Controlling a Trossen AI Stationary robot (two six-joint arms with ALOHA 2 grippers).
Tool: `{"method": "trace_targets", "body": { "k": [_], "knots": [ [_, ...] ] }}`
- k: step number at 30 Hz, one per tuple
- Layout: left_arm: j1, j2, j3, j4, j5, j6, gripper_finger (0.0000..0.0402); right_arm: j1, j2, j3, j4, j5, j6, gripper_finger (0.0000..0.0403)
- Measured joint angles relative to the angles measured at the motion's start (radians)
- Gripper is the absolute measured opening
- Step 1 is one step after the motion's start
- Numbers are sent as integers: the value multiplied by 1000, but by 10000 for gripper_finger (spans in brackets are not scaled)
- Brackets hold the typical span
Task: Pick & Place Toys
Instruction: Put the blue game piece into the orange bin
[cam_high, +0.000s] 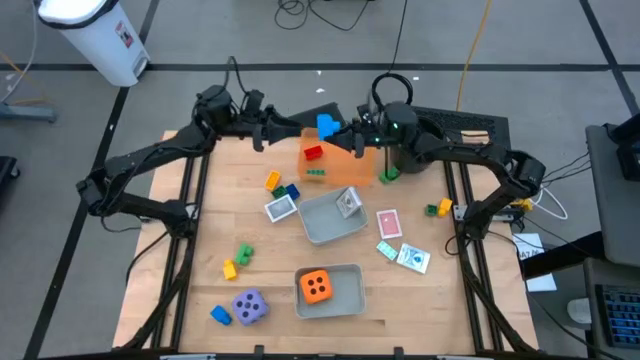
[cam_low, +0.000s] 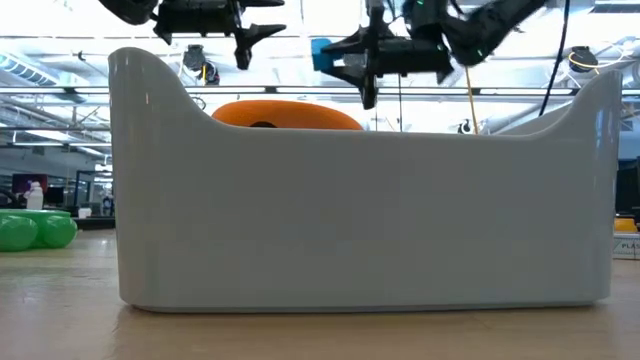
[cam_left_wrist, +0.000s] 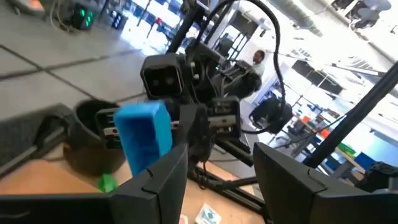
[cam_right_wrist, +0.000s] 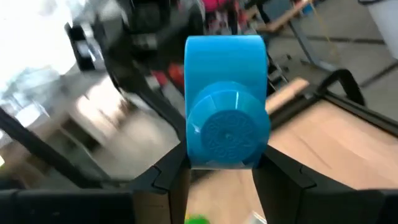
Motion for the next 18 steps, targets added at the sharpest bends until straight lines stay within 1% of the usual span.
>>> {"method": "trace_targets", "body": {
  "k": [3, 5, 7, 9, 11, 18],
  "knots": [
    [16, -26, 0, -20, 2, 5, 186, -8, 0, 142, -321, -1, -208, 138],
    [24, -46, 0, -25, 1, 15, 186, -16, 0, 232, -511, 29, -354, 138],
    [27, -61, 1, -21, 1, 26, 186, -23, 9, 302, -642, 82, -475, 138],
    [29, -68, 2, -23, 0, 32, 186, -41, 24, 350, -735, 105, -538, 138],
    [29, -69, 2, -28, 0, 32, 186, -62, 37, 370, -795, 105, -562, 138],
    [29, -70, 2, -33, 0, 31, 186, -115, 117, 382, -833, 110, -584, 138]
  ]
}}
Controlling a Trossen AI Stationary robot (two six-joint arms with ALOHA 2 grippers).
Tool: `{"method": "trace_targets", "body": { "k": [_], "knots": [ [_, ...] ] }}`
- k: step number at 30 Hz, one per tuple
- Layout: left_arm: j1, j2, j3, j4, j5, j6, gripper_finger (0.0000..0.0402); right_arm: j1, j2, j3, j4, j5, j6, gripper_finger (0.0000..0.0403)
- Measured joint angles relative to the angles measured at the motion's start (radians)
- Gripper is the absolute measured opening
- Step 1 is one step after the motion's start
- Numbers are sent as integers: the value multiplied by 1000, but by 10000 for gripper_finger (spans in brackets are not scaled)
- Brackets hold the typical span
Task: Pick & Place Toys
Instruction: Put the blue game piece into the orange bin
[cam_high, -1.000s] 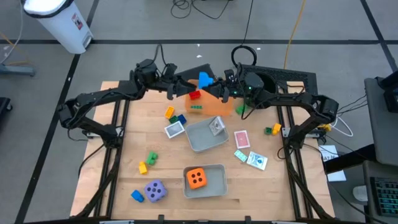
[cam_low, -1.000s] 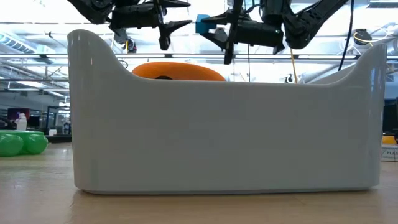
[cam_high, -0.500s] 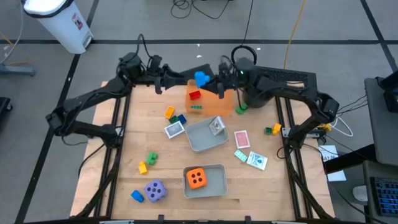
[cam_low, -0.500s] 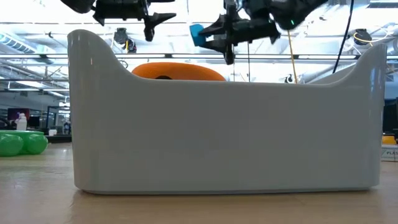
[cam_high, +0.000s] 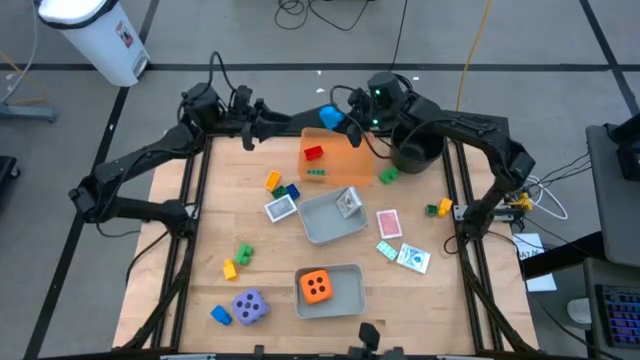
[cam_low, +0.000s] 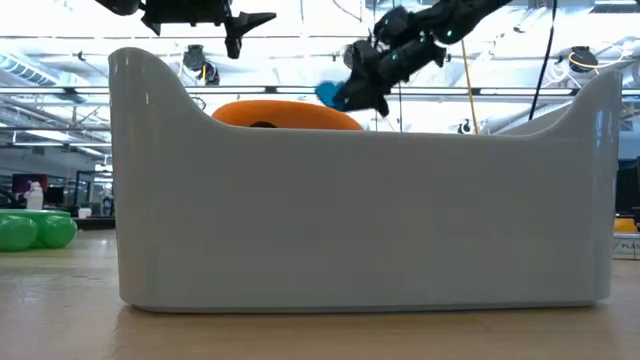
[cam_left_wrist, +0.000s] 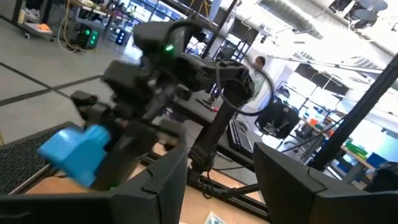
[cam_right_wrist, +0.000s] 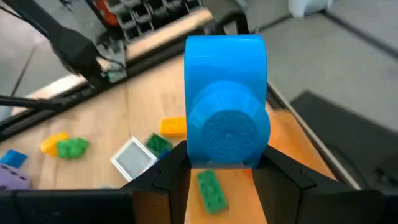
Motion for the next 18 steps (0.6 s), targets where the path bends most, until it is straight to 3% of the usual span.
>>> {"method": "trace_targets", "body": {
  "k": [8, 14, 18],
  "knots": [
    [0, 0, 0, 1, 0, -21, 186, -8, 128, 107, -187, 3, -112, 138],
    [0, 0, 0, -14, 0, -36, 186, -8, 261, 264, -398, 101, -249, 138],
    [-4, 0, 0, -33, -1, -36, 186, -12, 337, 320, -489, 104, -289, 138]
  ]
}}
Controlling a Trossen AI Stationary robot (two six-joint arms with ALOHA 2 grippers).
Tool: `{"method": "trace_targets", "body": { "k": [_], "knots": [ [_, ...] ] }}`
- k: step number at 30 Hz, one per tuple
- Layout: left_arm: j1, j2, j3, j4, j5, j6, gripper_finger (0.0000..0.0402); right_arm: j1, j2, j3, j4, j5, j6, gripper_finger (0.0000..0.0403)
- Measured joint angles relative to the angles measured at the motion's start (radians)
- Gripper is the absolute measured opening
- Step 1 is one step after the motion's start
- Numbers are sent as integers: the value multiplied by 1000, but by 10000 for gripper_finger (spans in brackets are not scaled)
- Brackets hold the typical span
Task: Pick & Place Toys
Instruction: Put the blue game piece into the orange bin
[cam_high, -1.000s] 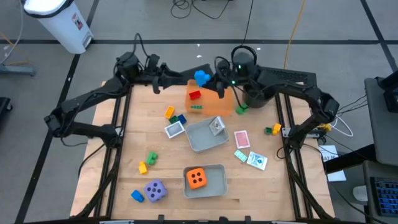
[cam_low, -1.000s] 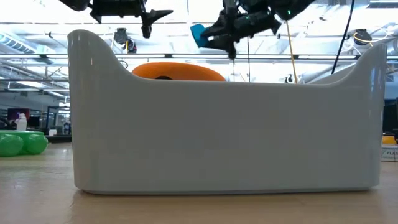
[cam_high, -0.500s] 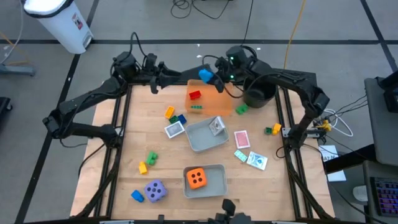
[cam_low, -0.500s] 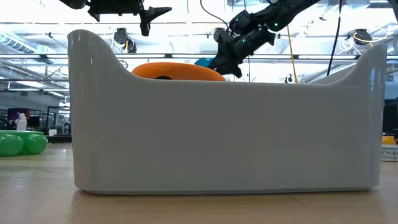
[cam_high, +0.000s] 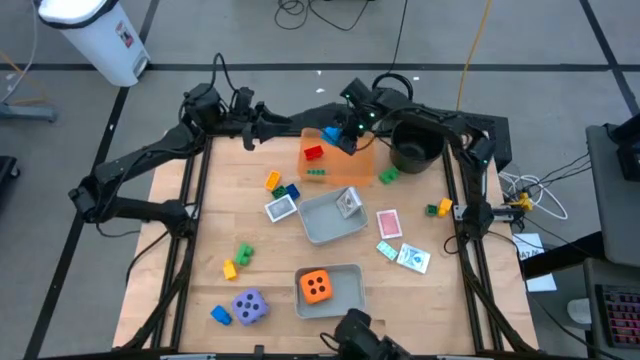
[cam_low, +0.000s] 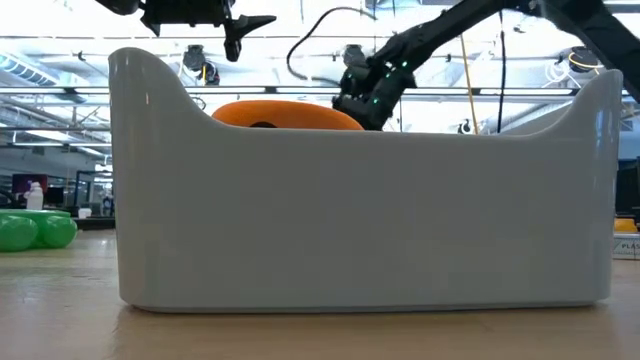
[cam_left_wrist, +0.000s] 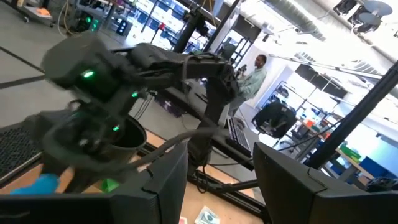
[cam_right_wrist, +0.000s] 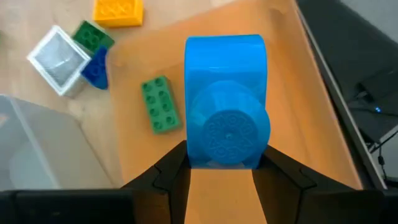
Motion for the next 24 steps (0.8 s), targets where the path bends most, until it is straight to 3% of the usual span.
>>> {"method": "trace_targets", "body": {
  "k": [13, 24],
  "knots": [
    [-4, 0, 0, -11, -7, -2, 186, 76, 51, 6, -101, 75, -156, 139],
    [-6, 0, 0, -35, -8, 0, 186, 121, 51, -75, -149, 106, -214, 140]
  ]
}}
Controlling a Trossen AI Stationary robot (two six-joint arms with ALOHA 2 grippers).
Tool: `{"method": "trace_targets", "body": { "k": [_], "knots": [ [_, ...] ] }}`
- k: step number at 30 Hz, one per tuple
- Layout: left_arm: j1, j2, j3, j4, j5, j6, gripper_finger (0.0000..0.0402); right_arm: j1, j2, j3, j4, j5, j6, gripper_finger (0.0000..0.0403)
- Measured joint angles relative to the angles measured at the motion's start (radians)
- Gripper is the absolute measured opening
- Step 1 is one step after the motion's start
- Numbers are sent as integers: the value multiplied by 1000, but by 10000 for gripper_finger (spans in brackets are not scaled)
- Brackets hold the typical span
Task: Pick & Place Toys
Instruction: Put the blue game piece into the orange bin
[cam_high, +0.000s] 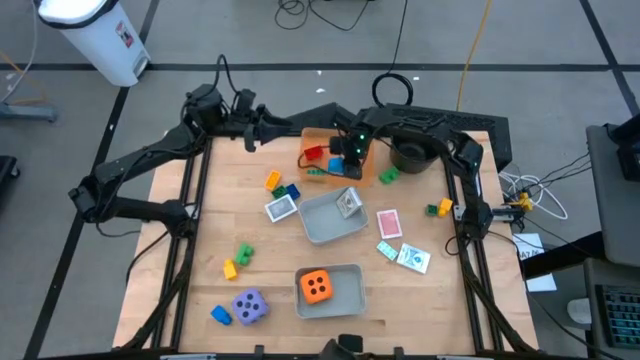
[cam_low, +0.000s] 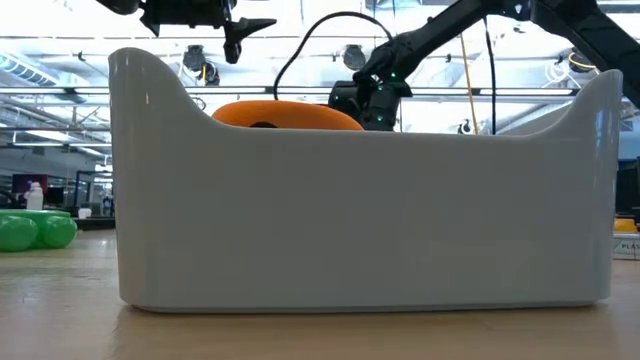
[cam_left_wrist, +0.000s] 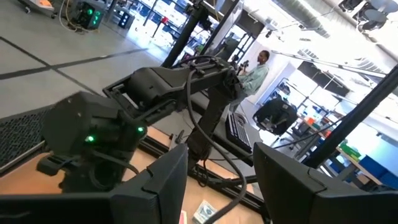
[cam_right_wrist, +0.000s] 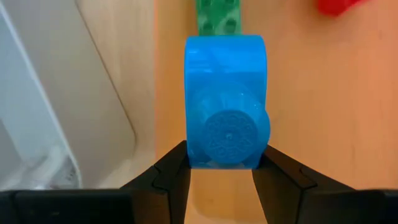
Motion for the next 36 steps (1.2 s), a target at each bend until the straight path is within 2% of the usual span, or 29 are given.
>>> {"method": "trace_targets", "body": {
  "k": [7, 19, 29, 36],
  "knots": [
    [0, 0, 0, -35, 0, 1, 186, 16, 0, -48, 5, 22, -17, 141],
    [-27, 0, 0, -43, -2, 11, 186, 16, 0, -50, 11, 19, -39, 142],
    [-53, 1, 0, -56, -53, 22, 186, 16, 0, -50, 11, 16, -69, 170],
    [-53, 1, 0, -56, -53, 23, 186, 16, 0, -50, 21, 16, -70, 172]
  ]
}}
